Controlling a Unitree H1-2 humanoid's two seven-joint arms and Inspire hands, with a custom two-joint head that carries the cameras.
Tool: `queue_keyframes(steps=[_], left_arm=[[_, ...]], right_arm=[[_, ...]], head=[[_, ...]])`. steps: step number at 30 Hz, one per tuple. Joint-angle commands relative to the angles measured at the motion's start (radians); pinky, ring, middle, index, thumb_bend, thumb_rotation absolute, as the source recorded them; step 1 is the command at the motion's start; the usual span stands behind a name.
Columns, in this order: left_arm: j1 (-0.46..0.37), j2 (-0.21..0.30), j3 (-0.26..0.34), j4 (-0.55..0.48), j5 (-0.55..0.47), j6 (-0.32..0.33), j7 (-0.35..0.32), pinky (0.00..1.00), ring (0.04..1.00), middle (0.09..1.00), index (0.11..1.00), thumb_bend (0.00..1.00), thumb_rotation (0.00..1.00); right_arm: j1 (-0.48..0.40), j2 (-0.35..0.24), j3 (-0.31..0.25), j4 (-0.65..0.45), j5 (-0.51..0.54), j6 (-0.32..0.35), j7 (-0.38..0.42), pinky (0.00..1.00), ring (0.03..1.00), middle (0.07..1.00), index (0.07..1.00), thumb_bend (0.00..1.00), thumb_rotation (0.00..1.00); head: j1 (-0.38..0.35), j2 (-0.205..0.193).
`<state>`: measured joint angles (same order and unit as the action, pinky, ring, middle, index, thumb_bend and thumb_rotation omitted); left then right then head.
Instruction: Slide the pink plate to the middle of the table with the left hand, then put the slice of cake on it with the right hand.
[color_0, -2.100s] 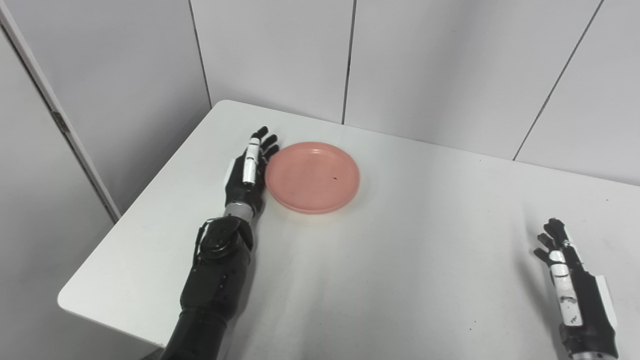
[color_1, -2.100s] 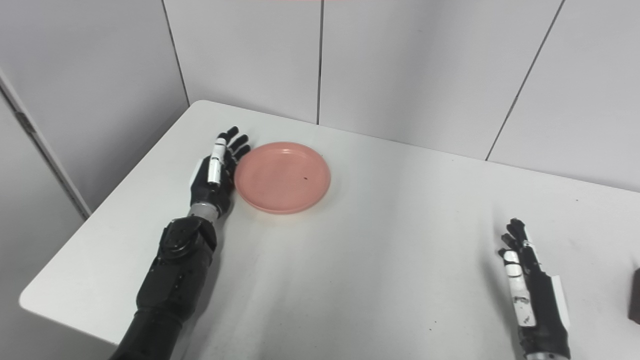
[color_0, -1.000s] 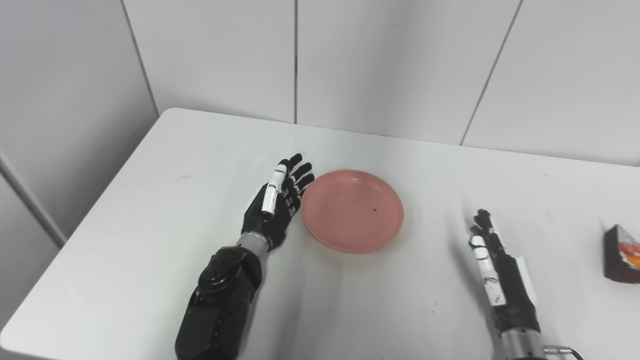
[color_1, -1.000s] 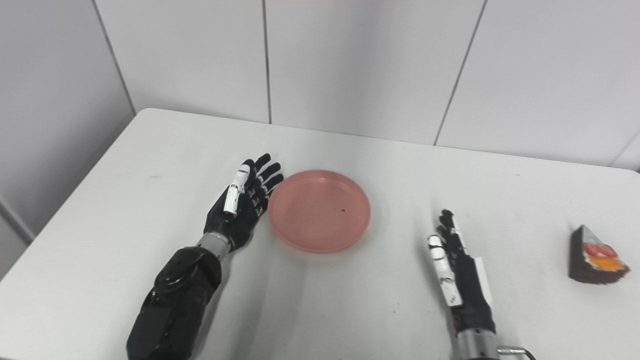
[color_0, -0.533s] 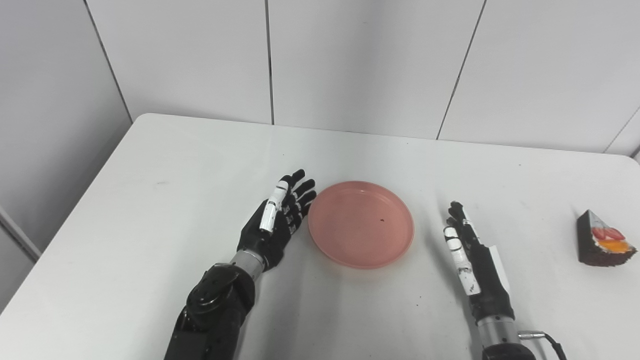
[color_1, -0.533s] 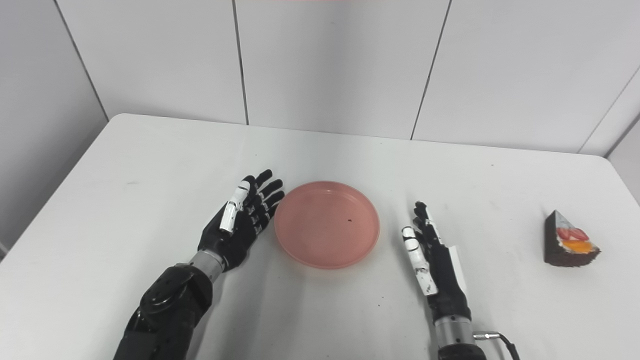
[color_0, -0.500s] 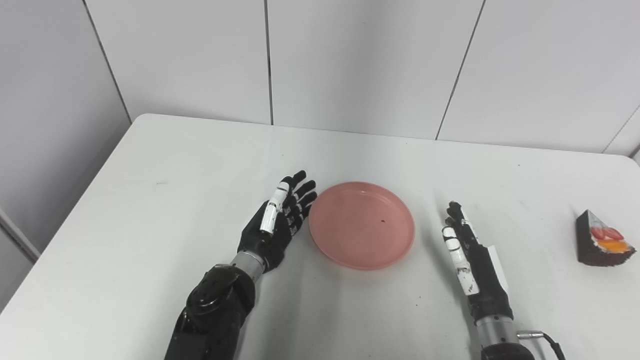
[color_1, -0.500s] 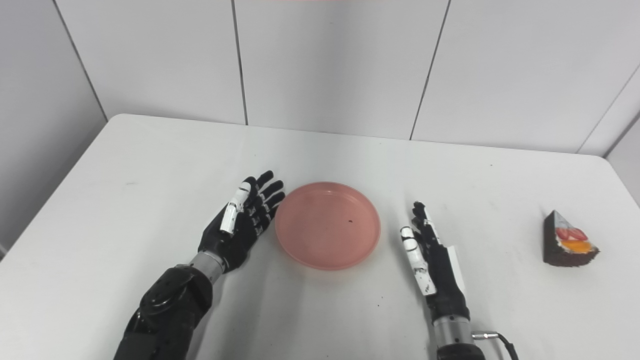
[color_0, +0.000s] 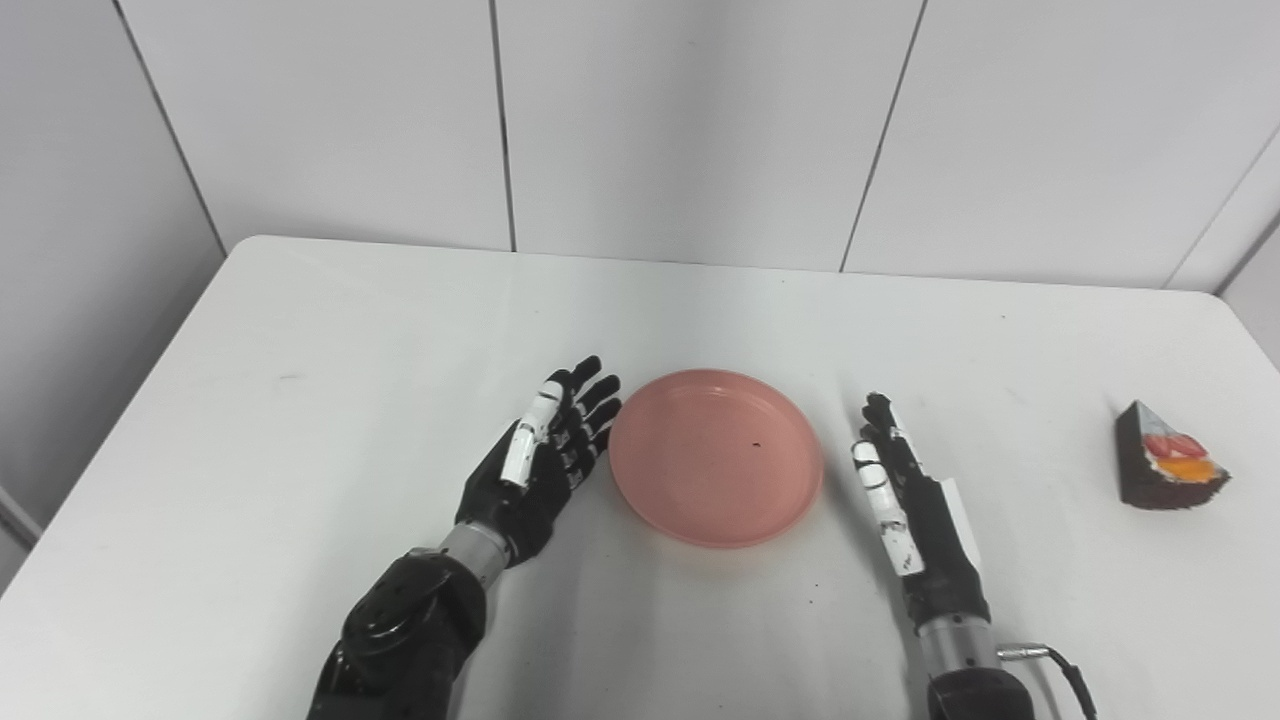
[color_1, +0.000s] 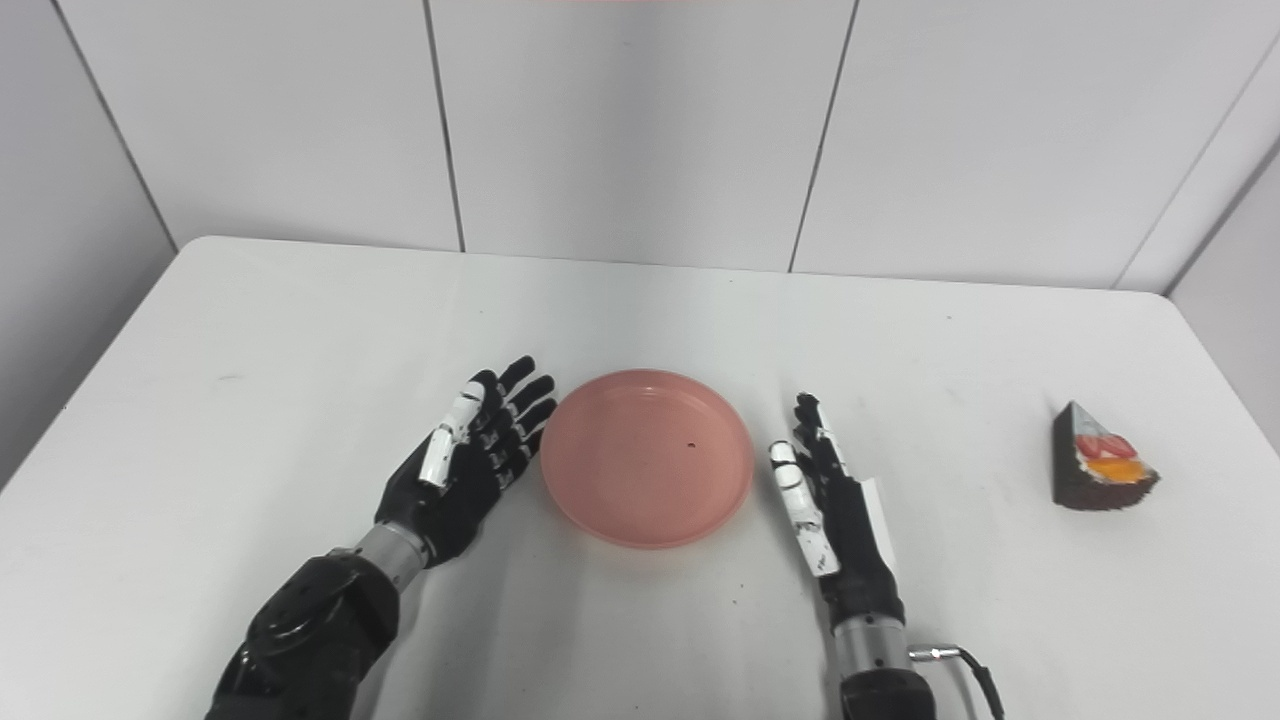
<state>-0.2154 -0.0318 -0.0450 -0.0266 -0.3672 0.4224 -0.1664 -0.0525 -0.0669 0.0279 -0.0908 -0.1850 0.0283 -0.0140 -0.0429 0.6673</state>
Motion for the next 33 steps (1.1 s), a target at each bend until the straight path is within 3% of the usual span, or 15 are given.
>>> queue_keyframes(steps=[1,14,19,26,33], left_arm=[[0.005,0.010,-0.002,-0.017,-0.006,0.028,-0.015,1.00,0.971,0.963,0.970,0.37,1.00],[0.006,0.017,0.014,0.004,0.000,0.024,-0.012,0.99,0.960,0.957,0.958,0.37,1.00],[0.004,0.026,0.010,0.041,0.046,-0.043,-0.011,0.99,0.965,0.962,0.953,0.38,1.00],[-0.023,0.022,0.025,0.109,0.081,-0.122,0.000,0.99,0.967,0.956,0.952,0.40,1.00],[-0.042,0.041,0.038,0.142,0.083,-0.134,-0.015,0.99,0.963,0.951,0.949,0.40,1.00]], right_arm=[[-0.024,0.012,0.007,-0.022,-0.014,0.001,-0.010,0.90,0.941,0.950,0.948,0.28,1.00],[-0.027,0.025,-0.005,-0.039,-0.063,0.012,-0.048,0.91,0.933,0.946,0.944,0.27,1.00],[-0.032,0.021,-0.014,-0.049,-0.077,0.007,-0.060,0.90,0.927,0.943,0.950,0.33,1.00],[-0.046,-0.001,-0.011,-0.090,-0.137,0.031,-0.055,0.88,0.919,0.945,0.960,0.38,1.00],[-0.068,-0.016,-0.020,-0.099,-0.199,0.004,-0.092,0.87,0.902,0.949,0.972,0.39,1.00]], head=[[-0.004,0.000],[-0.036,0.008],[-0.042,0.006],[-0.116,-0.003],[-0.216,-0.015]])
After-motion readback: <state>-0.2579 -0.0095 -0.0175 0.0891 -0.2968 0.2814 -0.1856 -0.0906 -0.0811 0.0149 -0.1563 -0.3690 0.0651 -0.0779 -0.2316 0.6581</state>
